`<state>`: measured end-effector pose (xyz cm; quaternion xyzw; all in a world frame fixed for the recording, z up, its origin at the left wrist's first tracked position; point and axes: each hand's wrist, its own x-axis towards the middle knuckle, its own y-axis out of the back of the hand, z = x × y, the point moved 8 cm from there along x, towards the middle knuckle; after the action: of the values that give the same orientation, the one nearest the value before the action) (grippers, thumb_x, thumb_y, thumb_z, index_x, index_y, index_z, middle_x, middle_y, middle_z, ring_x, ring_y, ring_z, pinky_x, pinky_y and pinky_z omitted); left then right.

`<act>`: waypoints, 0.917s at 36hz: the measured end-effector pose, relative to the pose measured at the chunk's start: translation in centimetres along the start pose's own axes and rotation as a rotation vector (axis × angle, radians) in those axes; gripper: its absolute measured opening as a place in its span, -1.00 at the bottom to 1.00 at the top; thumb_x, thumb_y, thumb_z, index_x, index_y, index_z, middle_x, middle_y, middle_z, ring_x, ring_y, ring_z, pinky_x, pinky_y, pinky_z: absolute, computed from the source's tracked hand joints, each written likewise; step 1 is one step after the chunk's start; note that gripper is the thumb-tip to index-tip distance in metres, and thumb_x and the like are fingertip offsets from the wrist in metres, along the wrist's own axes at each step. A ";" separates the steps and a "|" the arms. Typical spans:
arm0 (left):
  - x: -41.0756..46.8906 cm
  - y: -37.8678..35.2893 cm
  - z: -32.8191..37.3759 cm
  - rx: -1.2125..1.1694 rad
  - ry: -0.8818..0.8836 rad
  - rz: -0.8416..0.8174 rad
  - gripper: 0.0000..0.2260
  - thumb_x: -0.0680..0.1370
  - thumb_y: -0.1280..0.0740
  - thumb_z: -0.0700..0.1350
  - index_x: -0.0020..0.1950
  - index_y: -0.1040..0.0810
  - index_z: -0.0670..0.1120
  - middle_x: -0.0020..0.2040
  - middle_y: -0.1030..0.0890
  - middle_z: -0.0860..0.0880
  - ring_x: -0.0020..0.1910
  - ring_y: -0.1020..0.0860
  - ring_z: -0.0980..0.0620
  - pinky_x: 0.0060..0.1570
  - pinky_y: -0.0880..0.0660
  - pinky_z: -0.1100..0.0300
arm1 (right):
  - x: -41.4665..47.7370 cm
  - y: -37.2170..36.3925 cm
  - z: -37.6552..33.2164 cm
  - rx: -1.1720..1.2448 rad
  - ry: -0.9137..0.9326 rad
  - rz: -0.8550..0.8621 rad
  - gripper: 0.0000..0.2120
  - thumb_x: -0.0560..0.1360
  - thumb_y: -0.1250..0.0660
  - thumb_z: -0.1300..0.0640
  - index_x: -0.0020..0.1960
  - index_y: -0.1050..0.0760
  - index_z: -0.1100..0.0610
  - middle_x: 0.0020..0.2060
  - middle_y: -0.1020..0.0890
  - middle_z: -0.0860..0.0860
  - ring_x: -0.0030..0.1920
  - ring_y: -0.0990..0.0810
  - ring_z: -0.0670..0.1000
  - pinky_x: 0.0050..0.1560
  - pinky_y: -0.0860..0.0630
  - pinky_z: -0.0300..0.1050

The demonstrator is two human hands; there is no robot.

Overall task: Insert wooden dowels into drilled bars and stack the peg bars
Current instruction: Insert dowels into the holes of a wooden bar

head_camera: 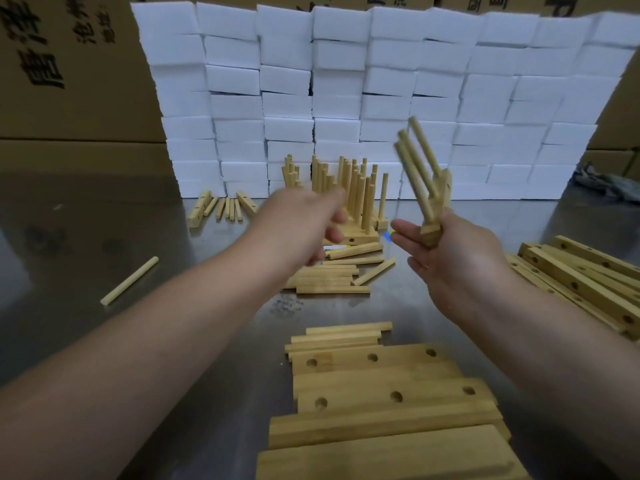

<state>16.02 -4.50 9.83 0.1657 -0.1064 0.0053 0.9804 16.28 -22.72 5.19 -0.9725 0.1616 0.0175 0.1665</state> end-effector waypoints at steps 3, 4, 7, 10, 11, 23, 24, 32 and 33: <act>-0.9 -2.6 -0.7 0.118 -0.018 -0.125 -0.75 0.56 -0.21 0.05 -0.23 -0.59 0.02 -0.41 -0.60 0.16 -0.57 -0.45 0.19 -0.40 -0.40 0.28 | -0.8 -1.0 0.0 -0.054 0.023 -0.054 -0.72 0.62 -0.05 0.04 -0.16 -0.45 0.05 -0.26 -0.71 0.00 -0.12 -0.68 -0.06 0.14 -0.43 -0.06; -1.2 -3.4 -0.9 0.090 -0.011 -0.166 -0.76 0.56 -0.20 0.05 -0.19 -0.59 0.02 -0.40 -0.60 0.14 -0.55 -0.46 0.19 -0.43 -0.41 0.31 | -1.1 -1.3 0.0 -0.073 0.028 -0.082 -0.71 0.63 -0.05 0.04 -0.17 -0.46 0.04 -0.26 -0.71 0.01 -0.11 -0.67 -0.05 0.16 -0.42 -0.04; -2.0 -4.9 -1.0 -0.126 0.054 -0.267 -0.79 0.58 -0.21 0.02 -0.09 -0.58 -0.04 -0.39 -0.60 0.10 -0.55 -0.48 0.14 -0.51 -0.40 0.32 | -1.7 -2.1 0.1 -0.151 0.048 -0.143 -0.52 0.62 -0.09 0.02 -0.34 -0.59 0.13 -0.26 -0.71 0.09 -0.05 -0.65 0.08 0.23 -0.40 0.09; -2.5 -5.7 -0.8 -0.292 0.112 -0.294 -0.82 0.58 -0.22 -0.03 -0.09 -0.54 -0.09 -0.41 -0.59 0.05 -0.57 -0.46 0.12 -0.54 -0.39 0.33 | -2.3 -2.4 0.5 -0.184 0.042 -0.141 -0.52 0.61 -0.12 0.00 -0.36 -0.58 0.18 -0.32 -0.68 0.11 -0.14 -0.63 0.11 0.21 -0.44 0.16; -2.6 -5.8 -1.0 -0.334 0.139 -0.288 -0.83 0.58 -0.23 -0.05 -0.09 -0.54 -0.10 -0.41 -0.59 0.03 -0.58 -0.46 0.12 -0.55 -0.39 0.34 | -2.5 -2.5 0.6 -0.180 0.035 -0.153 -0.54 0.61 -0.12 0.00 -0.34 -0.58 0.17 -0.33 -0.67 0.10 -0.19 -0.62 0.08 0.20 -0.45 0.16; -2.8 -7.0 -2.5 -0.661 0.352 -0.298 -0.92 0.53 -0.30 -0.13 -0.12 -0.51 -0.13 -0.45 -0.54 0.01 -0.57 -0.44 0.17 -0.56 -0.41 0.38 | -2.9 -3.4 1.2 -0.179 -0.060 -0.291 -0.70 0.61 -0.11 0.07 -0.02 -0.56 0.21 0.05 -0.62 0.26 -0.13 -0.58 0.07 -0.06 -0.55 -0.09; -2.8 -7.1 -2.5 -0.650 0.334 -0.306 -0.92 0.53 -0.31 -0.14 -0.13 -0.52 -0.13 -0.45 -0.53 0.01 -0.57 -0.44 0.18 -0.55 -0.42 0.38 | -2.7 -3.4 1.4 -0.189 -0.062 -0.304 -0.69 0.61 -0.11 0.07 -0.04 -0.56 0.21 -0.01 -0.65 0.23 -0.15 -0.58 0.05 -0.08 -0.56 -0.10; -0.1 -2.7 -3.3 -0.464 0.264 -0.128 -0.86 0.53 -0.30 -0.14 -0.21 -0.52 -0.13 -0.45 -0.52 0.03 -0.56 -0.44 0.16 -0.57 -0.40 0.34 | 1.0 -0.6 2.1 -0.307 -0.007 -0.123 -0.81 0.58 -0.14 0.09 -0.04 -0.52 0.08 -0.15 -0.64 -0.01 -0.08 -0.56 -0.06 0.11 -0.43 -0.06; 0.3 -1.9 -3.6 -0.454 0.259 -0.091 -0.86 0.53 -0.29 -0.14 -0.22 -0.52 -0.13 -0.47 -0.52 0.03 -0.57 -0.44 0.16 -0.58 -0.40 0.34 | 1.5 -0.1 2.4 -0.306 -0.020 -0.089 -0.81 0.58 -0.14 0.11 -0.05 -0.52 0.09 -0.16 -0.65 0.01 -0.13 -0.55 -0.06 0.04 -0.44 -0.10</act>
<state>17.17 -5.09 5.97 -0.0558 0.0292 -0.0418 0.9971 17.73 -22.34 2.83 -0.9925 0.1121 0.0444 0.0187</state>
